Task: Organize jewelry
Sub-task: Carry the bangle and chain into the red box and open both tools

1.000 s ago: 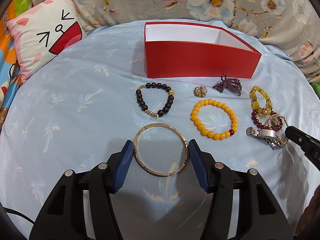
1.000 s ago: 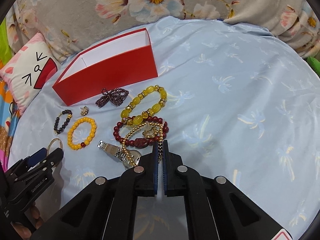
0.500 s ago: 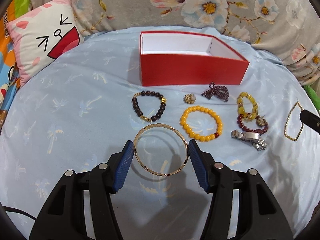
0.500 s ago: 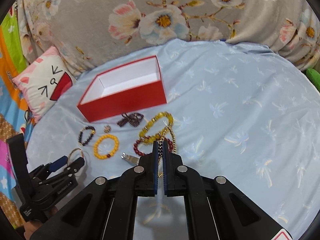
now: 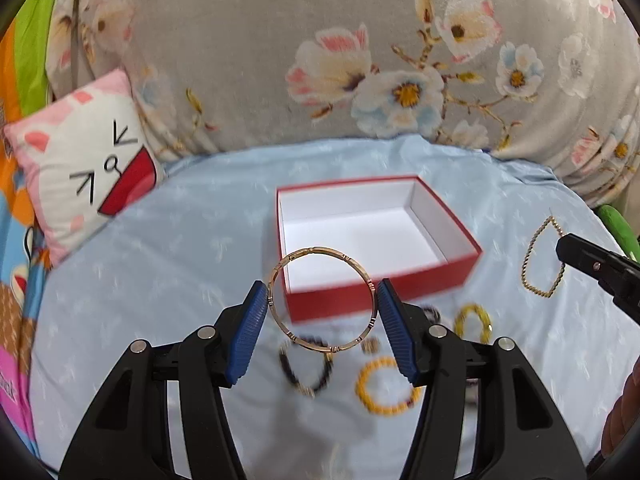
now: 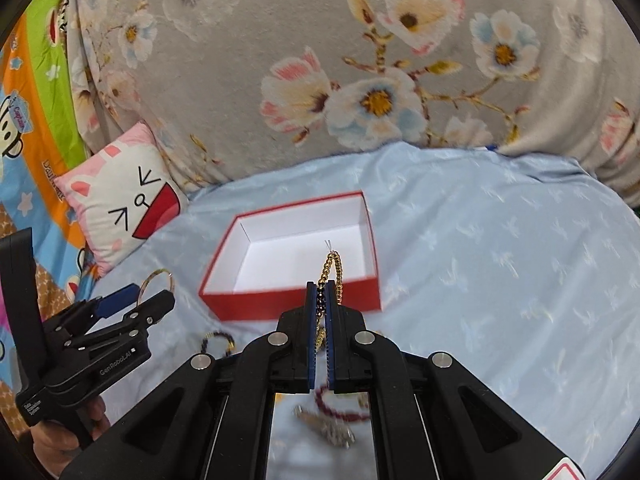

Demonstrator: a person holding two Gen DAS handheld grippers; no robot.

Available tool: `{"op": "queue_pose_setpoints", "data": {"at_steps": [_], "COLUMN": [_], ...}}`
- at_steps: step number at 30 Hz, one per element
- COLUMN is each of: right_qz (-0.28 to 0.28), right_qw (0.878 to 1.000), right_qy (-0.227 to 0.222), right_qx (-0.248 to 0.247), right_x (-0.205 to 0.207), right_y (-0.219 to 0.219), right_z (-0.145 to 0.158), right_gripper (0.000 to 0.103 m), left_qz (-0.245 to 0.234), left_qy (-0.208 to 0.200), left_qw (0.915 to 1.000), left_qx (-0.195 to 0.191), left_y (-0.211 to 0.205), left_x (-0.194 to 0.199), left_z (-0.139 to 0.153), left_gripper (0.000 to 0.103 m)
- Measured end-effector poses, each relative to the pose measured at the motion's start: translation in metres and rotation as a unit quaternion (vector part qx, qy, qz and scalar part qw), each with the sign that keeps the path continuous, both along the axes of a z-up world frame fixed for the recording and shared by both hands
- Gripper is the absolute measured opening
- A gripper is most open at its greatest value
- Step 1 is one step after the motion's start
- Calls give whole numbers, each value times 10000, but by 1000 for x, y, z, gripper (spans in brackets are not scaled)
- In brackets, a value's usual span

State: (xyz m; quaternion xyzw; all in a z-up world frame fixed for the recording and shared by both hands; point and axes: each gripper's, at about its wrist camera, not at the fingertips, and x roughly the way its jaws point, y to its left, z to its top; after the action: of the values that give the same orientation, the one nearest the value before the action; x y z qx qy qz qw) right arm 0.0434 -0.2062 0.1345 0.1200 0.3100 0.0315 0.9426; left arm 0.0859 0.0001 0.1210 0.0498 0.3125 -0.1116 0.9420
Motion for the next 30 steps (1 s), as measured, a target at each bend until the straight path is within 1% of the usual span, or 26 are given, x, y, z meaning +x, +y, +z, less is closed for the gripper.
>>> {"op": "queue_pose_setpoints", "data": {"at_steps": [4, 6, 9, 14, 17, 22, 24, 26, 28, 29, 30], "right_qz": [125, 177, 317, 433, 492, 418, 326, 198, 105, 93, 88], "right_qw": [9998, 9998, 9992, 9987, 9979, 9963, 9949, 9944, 9948, 9954, 9960], "right_qy": [-61, -52, 16, 234, 409, 749, 932, 955, 889, 843, 797], "right_qx": [124, 110, 225, 154, 114, -42, -193, -410, -488, -438, -386], "right_x": [43, 66, 103, 160, 186, 218, 225, 227, 223, 221, 218], "right_y": [-3, -2, -2, 2, 5, 6, 5, 4, 1, -1, -4], "right_z": [4, 4, -1, -20, -35, -60, -70, -74, -74, -72, -71], "right_gripper": [4, 4, 4, 4, 4, 4, 5, 13, 24, 32, 36], "left_qz": [-3, -28, -40, -12, 44, 42, 16, 93, 175, 235, 246], "left_qy": [-107, -58, -25, 95, 199, 463, 602, 627, 578, 552, 522], "left_qw": [9999, 10000, 10000, 9999, 9997, 9988, 9981, 9978, 9980, 9980, 9983], "left_qx": [12, -28, -20, 76, 144, 141, 137, 166, 199, 181, 80], "left_y": [-11, -17, -26, -37, -39, -41, -43, -42, -40, -38, -35], "left_x": [40, 64, 95, 143, 166, 196, 204, 207, 208, 208, 208], "left_z": [12, 12, 8, -9, -21, -40, -47, -51, -52, -51, -50], "left_gripper": [54, 54, 54, 54, 54, 54, 55, 56, 68, 76, 78]}}
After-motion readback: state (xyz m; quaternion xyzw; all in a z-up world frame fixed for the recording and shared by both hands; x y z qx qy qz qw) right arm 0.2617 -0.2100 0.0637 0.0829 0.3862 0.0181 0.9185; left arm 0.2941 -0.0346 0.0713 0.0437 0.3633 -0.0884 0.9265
